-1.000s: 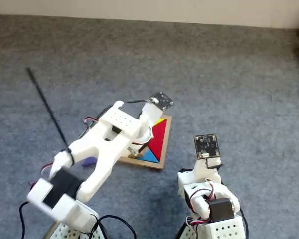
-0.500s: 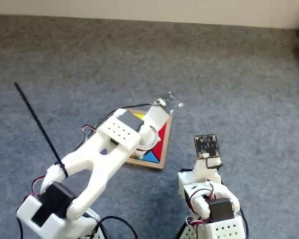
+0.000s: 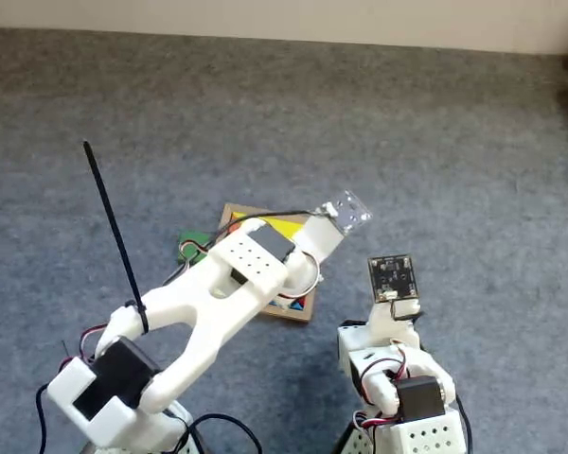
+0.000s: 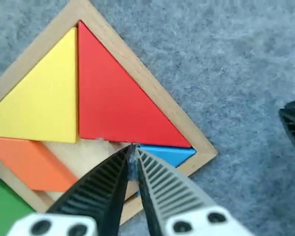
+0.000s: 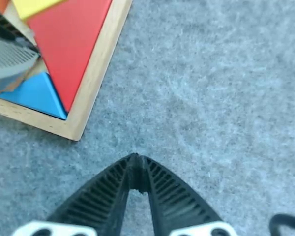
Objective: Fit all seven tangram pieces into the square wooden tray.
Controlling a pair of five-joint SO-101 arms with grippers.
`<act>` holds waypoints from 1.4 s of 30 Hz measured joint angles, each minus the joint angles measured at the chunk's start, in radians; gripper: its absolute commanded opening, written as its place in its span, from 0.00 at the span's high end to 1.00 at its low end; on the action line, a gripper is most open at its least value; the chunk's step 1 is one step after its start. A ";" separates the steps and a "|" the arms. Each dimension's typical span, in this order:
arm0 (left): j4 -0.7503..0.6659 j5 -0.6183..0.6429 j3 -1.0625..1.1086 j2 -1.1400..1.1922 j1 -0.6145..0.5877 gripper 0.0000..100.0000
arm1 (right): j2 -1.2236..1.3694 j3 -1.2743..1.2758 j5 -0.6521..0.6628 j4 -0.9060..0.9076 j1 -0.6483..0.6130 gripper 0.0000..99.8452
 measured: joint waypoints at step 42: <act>0.066 0.057 0.086 -0.091 -0.141 0.99 | 0.000 0.000 0.000 0.000 0.000 0.99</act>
